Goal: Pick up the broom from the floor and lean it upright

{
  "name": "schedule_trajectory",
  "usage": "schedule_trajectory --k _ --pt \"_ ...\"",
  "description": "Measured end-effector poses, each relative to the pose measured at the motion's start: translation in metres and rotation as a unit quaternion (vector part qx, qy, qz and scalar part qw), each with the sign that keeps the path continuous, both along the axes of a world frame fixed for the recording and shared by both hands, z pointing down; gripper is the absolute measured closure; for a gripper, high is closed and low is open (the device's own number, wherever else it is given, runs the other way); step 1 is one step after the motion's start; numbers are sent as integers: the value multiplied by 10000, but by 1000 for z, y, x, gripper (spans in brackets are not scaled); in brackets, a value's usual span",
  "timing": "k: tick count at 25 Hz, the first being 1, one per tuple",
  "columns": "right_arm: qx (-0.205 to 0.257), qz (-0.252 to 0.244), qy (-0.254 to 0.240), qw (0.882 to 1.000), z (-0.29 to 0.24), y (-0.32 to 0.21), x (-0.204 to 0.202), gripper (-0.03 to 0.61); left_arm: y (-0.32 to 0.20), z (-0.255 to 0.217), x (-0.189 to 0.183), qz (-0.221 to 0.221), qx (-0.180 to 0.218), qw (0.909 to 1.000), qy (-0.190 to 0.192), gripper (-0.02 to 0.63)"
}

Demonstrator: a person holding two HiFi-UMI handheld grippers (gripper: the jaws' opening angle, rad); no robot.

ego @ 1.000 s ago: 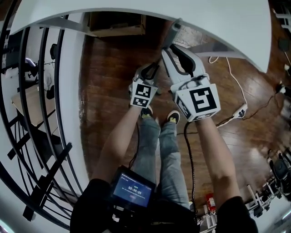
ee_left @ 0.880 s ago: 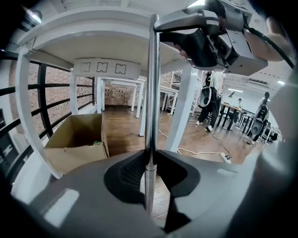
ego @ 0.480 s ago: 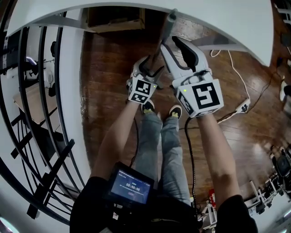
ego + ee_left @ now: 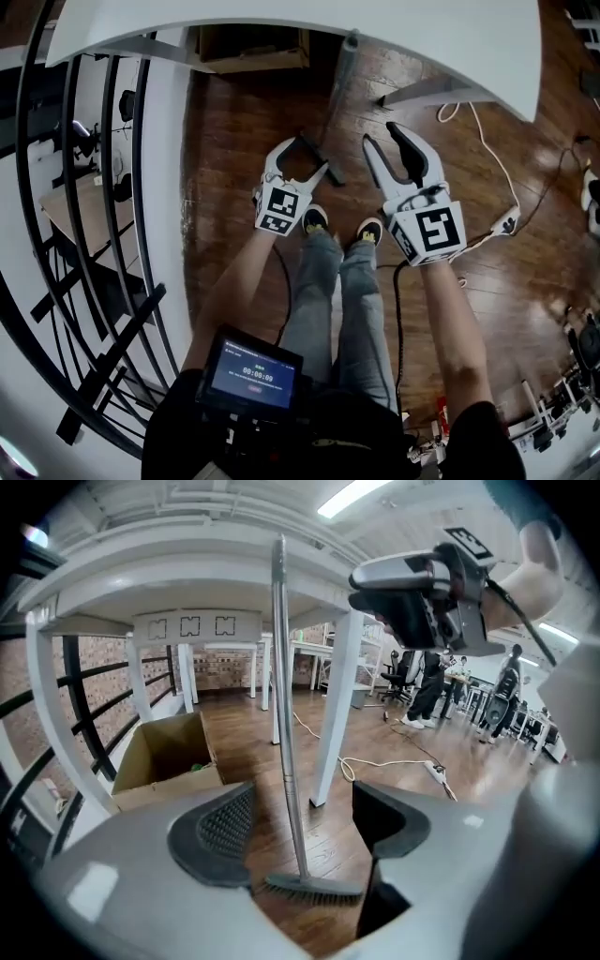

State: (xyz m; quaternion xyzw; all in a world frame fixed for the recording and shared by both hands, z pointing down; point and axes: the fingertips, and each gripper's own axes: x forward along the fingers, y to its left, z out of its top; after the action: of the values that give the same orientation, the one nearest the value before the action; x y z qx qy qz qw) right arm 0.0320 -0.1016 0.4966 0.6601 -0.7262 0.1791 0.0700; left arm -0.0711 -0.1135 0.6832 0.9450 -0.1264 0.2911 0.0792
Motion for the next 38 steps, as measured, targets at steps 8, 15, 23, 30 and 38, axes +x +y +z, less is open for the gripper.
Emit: schedule_trajectory --k 8,15,23,30,38 --pt "183 -389 128 9990 -67 103 -1 417 57 -161 -26 159 22 9970 753 285" --pt "1027 -890 -113 9907 -41 47 55 422 14 -198 73 27 459 9863 1586 328" --pt "1247 -930 -137 9877 -89 34 115 575 27 -293 168 175 427 9713 2334 597" --pt "1339 -1068 -59 9852 -85 27 105 574 20 -296 179 -129 725 9620 2629 597" --pt "1461 -1023 -199 9838 -94 10 113 574 7 -304 175 -400 948 9596 2620 597"
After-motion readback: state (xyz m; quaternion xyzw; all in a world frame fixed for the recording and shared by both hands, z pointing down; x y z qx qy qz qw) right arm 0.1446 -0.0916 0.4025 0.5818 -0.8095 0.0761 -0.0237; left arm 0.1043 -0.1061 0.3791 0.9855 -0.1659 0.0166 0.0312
